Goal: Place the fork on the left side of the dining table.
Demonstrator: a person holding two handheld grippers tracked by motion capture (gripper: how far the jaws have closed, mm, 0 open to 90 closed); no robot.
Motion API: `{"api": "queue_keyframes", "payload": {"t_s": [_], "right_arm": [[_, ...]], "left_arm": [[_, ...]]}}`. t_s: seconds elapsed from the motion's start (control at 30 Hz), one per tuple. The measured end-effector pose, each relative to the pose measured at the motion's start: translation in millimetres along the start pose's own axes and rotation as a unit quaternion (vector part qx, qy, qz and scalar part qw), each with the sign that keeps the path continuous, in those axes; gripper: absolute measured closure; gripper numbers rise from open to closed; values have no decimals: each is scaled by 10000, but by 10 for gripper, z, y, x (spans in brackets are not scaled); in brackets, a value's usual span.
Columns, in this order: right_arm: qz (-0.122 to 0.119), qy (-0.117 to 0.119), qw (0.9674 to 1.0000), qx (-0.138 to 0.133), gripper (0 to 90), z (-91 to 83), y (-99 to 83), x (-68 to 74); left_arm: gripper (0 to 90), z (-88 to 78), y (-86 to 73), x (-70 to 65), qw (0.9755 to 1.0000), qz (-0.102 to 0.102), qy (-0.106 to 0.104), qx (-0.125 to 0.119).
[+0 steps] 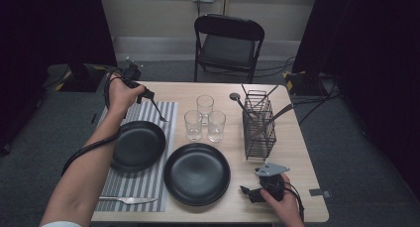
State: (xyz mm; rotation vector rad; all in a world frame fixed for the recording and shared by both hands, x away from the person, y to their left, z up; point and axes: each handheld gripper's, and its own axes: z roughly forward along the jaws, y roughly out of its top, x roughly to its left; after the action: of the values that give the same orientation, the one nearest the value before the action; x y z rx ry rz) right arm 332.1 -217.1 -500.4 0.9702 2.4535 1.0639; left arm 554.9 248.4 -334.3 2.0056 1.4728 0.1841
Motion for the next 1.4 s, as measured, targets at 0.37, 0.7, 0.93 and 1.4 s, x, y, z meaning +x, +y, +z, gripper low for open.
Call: {"api": "queue_keyframes", "payload": {"t_s": [0.37,0.7,0.93,1.4], "right_arm": [[1,-4,10000,3,115,-1,0,0],[-7,-4,10000,0,115,0,0,-1],[-8,-8,10000,-1,115,0,0,-1],[-2,-7,10000,5,115,-1,0,0]], "left_arm": [[775,-18,-48,57,9999,-160,-47,-33],[773,-32,-74,82,9999,-164,-53,-14],[774,-40,-99,78,9999,-146,-34,-8],[774,-62,-167,78,9999,-168,-16,-31]]}}
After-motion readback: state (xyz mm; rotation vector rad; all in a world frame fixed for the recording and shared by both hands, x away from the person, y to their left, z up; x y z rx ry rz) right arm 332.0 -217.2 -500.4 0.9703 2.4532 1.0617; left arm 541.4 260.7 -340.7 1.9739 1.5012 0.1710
